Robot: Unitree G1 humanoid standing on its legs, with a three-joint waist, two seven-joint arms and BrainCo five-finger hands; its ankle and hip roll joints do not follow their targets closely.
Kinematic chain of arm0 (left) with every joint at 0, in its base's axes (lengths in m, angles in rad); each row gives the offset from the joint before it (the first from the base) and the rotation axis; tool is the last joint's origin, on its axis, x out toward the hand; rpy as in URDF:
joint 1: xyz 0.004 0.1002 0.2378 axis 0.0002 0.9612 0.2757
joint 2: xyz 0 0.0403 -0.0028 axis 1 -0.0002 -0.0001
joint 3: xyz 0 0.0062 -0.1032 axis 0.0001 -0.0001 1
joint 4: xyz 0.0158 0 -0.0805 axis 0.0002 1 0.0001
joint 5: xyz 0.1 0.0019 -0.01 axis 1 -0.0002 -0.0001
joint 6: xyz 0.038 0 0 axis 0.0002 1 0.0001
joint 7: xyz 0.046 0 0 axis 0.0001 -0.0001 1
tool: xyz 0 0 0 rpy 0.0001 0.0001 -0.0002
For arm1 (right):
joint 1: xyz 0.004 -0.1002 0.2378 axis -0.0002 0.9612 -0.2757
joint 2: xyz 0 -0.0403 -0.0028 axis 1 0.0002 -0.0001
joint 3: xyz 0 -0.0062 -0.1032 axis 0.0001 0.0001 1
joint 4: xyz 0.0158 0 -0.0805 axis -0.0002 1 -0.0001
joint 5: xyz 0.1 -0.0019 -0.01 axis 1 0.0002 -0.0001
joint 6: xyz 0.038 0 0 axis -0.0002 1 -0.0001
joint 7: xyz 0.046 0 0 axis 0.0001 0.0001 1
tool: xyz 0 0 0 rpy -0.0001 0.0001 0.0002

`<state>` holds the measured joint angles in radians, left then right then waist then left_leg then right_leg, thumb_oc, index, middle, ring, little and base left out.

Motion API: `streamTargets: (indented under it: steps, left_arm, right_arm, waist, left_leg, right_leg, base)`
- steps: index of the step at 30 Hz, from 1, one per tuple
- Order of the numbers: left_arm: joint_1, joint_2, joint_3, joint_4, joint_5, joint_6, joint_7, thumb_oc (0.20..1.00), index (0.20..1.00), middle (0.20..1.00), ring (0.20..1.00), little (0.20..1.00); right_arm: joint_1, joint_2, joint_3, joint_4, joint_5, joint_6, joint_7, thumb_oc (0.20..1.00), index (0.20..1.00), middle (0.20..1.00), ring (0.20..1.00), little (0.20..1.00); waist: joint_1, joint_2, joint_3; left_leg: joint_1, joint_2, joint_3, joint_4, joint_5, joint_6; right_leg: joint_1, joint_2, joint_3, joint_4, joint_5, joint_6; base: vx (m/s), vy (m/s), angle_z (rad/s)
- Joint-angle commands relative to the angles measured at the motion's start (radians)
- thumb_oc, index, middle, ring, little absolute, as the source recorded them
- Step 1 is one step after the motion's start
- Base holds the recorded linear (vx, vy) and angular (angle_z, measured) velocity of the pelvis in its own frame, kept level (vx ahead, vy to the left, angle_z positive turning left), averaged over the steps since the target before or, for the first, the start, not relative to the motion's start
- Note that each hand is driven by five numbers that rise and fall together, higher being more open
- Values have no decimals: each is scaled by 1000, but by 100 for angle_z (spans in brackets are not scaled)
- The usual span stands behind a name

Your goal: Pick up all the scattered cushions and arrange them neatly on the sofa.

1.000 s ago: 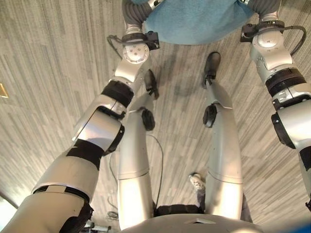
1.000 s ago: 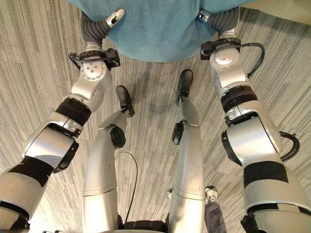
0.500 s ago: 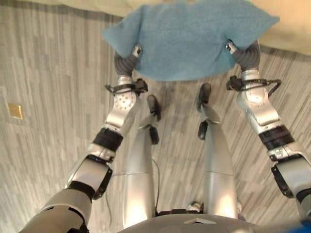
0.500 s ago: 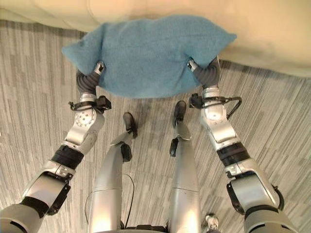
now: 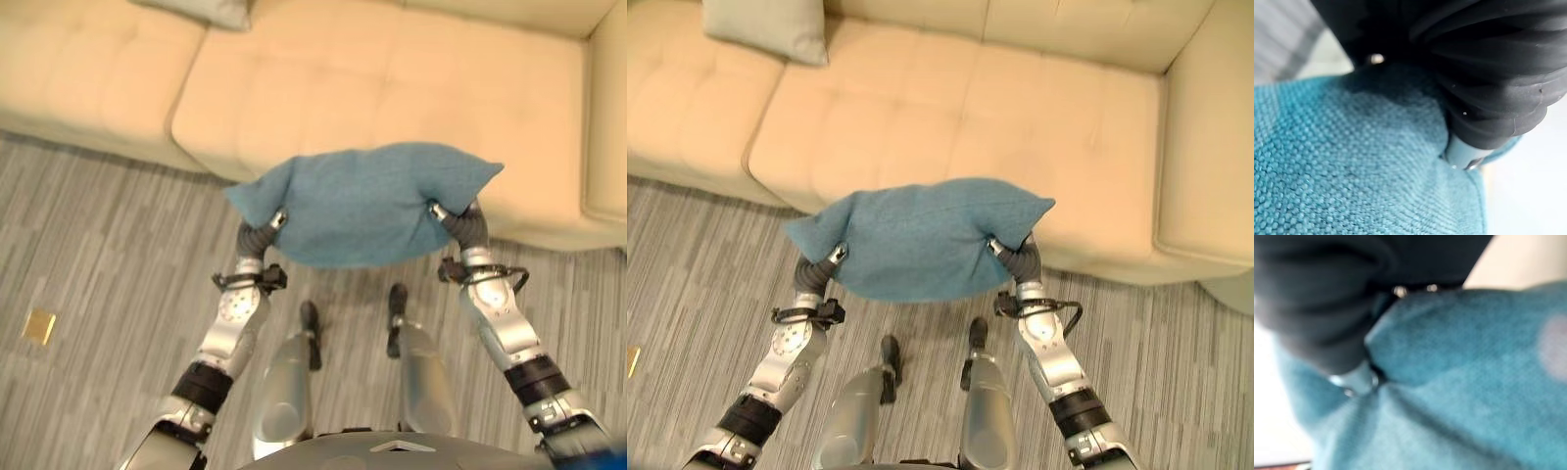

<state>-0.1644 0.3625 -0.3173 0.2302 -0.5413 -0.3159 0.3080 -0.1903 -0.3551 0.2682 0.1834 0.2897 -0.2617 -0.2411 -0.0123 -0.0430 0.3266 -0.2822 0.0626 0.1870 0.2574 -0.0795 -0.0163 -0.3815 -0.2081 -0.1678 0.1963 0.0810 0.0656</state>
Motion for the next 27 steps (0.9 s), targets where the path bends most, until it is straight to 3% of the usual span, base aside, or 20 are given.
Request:
streamTargets:
  steps: [1,2,4,7,13,17,20,22,23,25,27]
  left_arm:
    - [-91,-41,-52,-124,13,-72,-93,200,200,200,200,200]
    - [-62,-29,-44,-132,22,-65,-104,200,200,200,200,200]
    - [-55,-26,-52,-125,26,-62,-117,200,200,200,200,200]
    - [-30,-26,-50,-128,48,-53,-134,200,200,200,200,200]
    - [-8,-45,-43,-96,44,-46,-166,200,200,200,200,200]
    - [10,-54,-40,-110,49,-37,-163,200,200,200,200,200]
    - [9,-57,-45,-114,58,-27,-167,200,200,200,200,200]
    - [7,-54,-45,-123,74,-27,-163,200,200,200,200,200]
    - [21,-47,-37,-138,82,-27,-164,200,200,200,200,200]
    - [22,-46,-37,-138,82,-27,-163,200,200,200,200,200]
    - [32,-34,-25,-149,92,-28,-168,200,200,200,200,200]
  right_arm:
    - [-76,12,0,-103,6,-97,57,200,200,200,200,200]
    - [-38,13,-4,-101,1,-90,72,200,200,200,200,200]
    - [-2,-1,-15,-108,-17,-87,74,200,200,200,200,200]
    - [72,-19,-48,-125,-35,-85,78,200,200,200,200,200]
    - [168,-21,-89,-144,-15,-90,87,200,200,200,200,200]
    - [182,-15,-90,-139,0,-85,94,200,200,200,200,200]
    - [195,-14,-109,-145,8,-86,97,200,200,200,200,200]
    - [182,-2,-119,-145,33,-91,90,200,200,200,200,200]
    - [176,13,-123,-147,52,-95,96,200,200,200,200,200]
    - [176,13,-123,-147,52,-95,96,200,200,200,200,200]
    - [149,28,-120,-138,48,-96,94,200,200,200,200,200]
  waist:
    - [2,25,-38]
    - [0,23,-60]
    - [-13,23,-71]
    - [-32,25,-109]
    - [-77,14,-159]
    - [-48,0,-172]
    - [-55,0,-182]
    - [-36,-4,-181]
    - [-28,-3,-190]
    - [-26,-3,-188]
    - [-8,0,-196]
  left_leg:
    - [54,17,-49,-76,40,-37]
    - [98,23,-35,-112,47,-43]
    - [128,21,-38,-133,58,-49]
    - [177,33,-31,-162,72,-66]
    - [189,87,-13,-64,95,-108]
    - [172,7,-101,-84,74,-89]
    - [154,11,-55,-130,105,-78]
    - [139,-7,-74,-120,104,-72]
    - [167,-26,-102,-128,83,-63]
    - [171,-26,-100,-130,83,-63]
    - [211,-40,-89,-142,55,-39]
  right_leg:
    - [45,-21,-80,61,-21,110]
    - [79,-17,-98,49,-23,114]
    - [111,11,-61,32,-36,109]
    - [174,46,-47,-9,-63,84]
    - [300,103,-66,-105,-87,38]
    - [341,114,-43,-140,-78,40]
    - [353,119,-52,-142,-78,45]
    - [359,121,-30,-129,-84,46]
    - [370,118,-13,-124,-89,51]
    - [373,118,-12,-123,-90,51]
    - [370,94,8,-77,-94,75]
  base:
    - [142,56,-26]
    - [126,5,-28]
    - [101,-46,-48]
    - [128,-104,-11]
    - [110,-168,14]
    - [108,-54,-7]
    - [62,11,-3]
    - [154,112,4]
    - [197,146,-22]
    - [112,104,-48]
    - [149,253,-45]
